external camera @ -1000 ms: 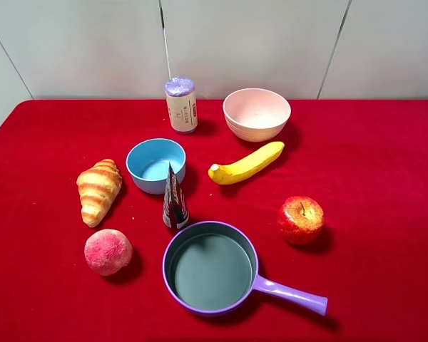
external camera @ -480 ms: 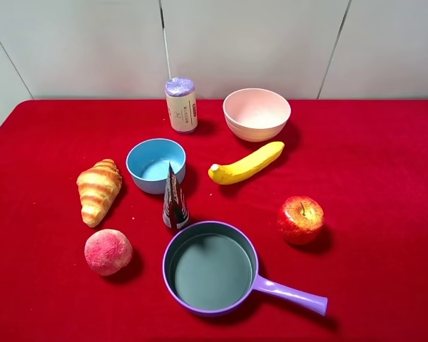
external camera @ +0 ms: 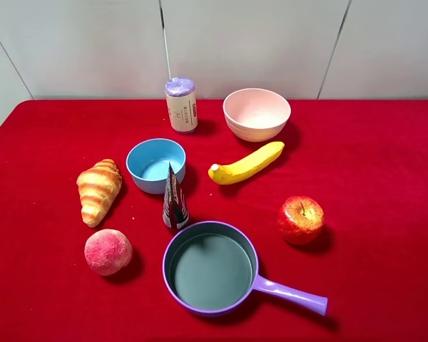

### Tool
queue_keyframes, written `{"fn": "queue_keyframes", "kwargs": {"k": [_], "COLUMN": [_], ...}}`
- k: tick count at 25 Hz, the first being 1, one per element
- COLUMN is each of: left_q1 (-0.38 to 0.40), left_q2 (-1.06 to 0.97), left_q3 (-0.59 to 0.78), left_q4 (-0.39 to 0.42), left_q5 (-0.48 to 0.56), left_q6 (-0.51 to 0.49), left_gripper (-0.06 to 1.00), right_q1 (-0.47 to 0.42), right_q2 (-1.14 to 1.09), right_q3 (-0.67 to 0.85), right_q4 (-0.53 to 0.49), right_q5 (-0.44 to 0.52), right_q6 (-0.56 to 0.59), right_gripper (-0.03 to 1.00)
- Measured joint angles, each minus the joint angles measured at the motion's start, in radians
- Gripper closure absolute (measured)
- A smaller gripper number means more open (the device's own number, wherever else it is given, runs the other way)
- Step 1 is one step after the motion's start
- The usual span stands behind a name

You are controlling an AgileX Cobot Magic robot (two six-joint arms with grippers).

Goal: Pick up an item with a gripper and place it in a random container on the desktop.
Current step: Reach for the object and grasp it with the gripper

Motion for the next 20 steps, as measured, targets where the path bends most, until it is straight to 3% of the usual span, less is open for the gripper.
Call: {"fn": "queue_keyframes", "kwargs": {"k": [20], "left_q1": [0.000], "left_q2": [0.000], "left_q3": [0.000], "left_q4": [0.000], "left_q5": [0.000], "left_q6": [0.000], "left_gripper": [-0.04], "right_q1": [0.000], "right_q2": [0.000], "right_q3": [0.000], "right_q4": [0.000], "right_q5": [0.000], "right_q6": [0.000], "right_gripper": [0.27]}}
